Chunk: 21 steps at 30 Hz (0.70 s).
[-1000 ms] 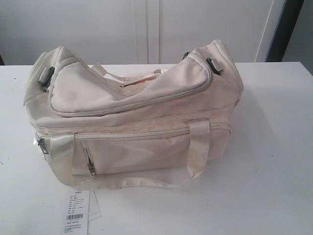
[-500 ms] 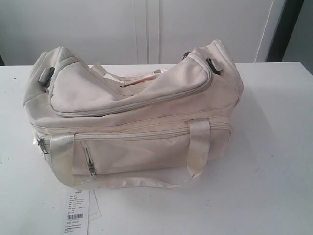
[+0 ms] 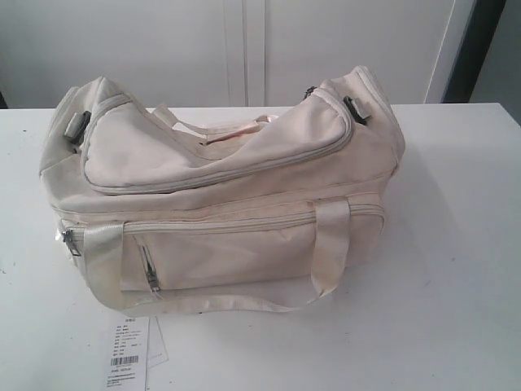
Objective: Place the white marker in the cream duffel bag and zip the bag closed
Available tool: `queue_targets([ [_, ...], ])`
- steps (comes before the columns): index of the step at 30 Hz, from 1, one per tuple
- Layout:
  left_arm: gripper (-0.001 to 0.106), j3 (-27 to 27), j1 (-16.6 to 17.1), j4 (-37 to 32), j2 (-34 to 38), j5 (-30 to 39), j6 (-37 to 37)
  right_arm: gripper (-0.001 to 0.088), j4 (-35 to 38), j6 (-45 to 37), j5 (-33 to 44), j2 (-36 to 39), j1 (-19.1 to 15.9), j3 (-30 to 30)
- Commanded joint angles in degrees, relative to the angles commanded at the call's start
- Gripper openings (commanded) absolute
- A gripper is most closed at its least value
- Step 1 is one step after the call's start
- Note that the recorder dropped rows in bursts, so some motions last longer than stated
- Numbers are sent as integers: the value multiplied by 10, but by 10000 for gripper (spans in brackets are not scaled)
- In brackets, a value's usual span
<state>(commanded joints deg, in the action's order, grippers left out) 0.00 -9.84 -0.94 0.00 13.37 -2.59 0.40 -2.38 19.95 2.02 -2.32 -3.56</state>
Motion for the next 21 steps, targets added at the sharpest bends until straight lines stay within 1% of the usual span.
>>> queue_targets([
  [11,0,0,0,0,0,0,0,0,0,0,-22,-4,0,36],
  [14,0,0,0,0,0,0,0,0,0,0,-35,-4,0,36],
  [21,0,0,0,0,0,0,0,0,0,0,-38,-4,0,36],
])
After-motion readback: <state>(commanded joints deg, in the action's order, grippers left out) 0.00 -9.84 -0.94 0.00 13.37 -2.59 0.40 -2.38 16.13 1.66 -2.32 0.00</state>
